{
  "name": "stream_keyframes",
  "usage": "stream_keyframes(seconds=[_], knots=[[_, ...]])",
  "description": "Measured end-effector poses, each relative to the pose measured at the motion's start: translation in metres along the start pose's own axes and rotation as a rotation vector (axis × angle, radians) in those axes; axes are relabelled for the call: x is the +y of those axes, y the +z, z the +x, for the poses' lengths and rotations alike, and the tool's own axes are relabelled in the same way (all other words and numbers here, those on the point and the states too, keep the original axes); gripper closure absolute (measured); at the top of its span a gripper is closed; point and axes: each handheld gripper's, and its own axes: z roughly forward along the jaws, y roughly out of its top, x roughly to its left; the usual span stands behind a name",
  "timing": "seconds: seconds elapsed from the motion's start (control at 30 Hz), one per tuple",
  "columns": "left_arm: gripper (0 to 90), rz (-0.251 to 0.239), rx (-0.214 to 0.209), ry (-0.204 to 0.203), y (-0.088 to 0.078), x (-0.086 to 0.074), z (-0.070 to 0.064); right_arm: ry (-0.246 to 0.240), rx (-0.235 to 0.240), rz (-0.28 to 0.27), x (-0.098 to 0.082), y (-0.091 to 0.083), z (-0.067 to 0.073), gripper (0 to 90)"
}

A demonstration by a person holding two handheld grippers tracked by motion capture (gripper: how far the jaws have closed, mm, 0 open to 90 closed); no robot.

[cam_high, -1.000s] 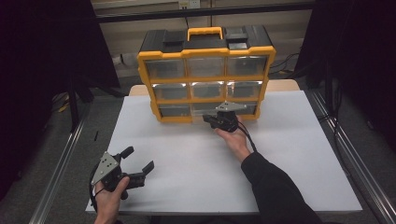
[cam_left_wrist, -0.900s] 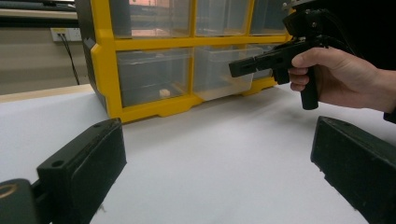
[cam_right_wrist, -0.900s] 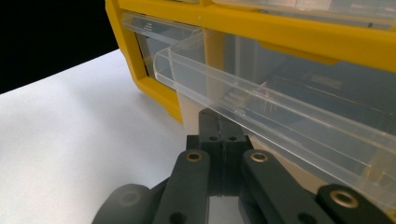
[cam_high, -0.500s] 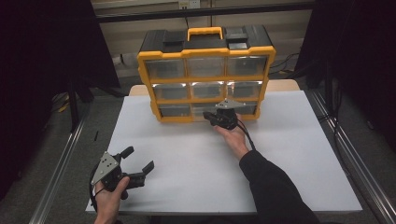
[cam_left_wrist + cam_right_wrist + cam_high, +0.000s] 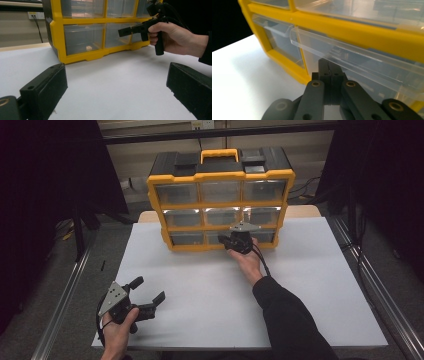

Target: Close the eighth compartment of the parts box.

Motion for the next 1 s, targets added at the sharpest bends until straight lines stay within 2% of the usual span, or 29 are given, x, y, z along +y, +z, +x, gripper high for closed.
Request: stream_keyframes(seconds=[0.1,0.37,0.5,0.63,0.73,0.8,0.87,0.9,1.0], knots=[[3.0,-0.003,-0.008,-0.014,0.001,0.000,0.000,0.003,-0.004,0.002,0.001,0.002,-0.002,90.0],[3.0,0.002,-0.013,-0.002,0.004,0.000,0.000,0.006,-0.012,0.004,0.000,0.003,-0.003,90.0],[3.0,0.004,-0.013,0.002,0.003,0.000,0.001,0.010,-0.007,0.019,-0.003,0.003,-0.002,90.0],[3.0,-0.003,-0.025,-0.002,0.003,0.000,0.000,0.014,0.017,0.014,-0.006,0.001,0.001,87.1],[3.0,-0.004,-0.026,-0.003,0.003,0.000,0.000,0.023,0.039,0.008,-0.009,-0.005,0.004,80.7],[3.0,-0.003,-0.027,0.001,0.003,0.000,0.000,0.015,0.056,0.001,-0.011,-0.009,0.004,70.9],[3.0,-0.003,-0.028,0.006,0.004,0.000,-0.001,0.033,0.065,-0.015,-0.010,-0.015,0.004,65.3],[3.0,-0.003,-0.029,0.005,0.004,0.000,-0.001,0.047,0.066,-0.029,-0.010,-0.019,0.004,61.0],[3.0,0.000,-0.027,-0.003,0.004,0.000,-0.001,0.041,0.061,-0.031,-0.013,-0.028,0.005,44.1]])
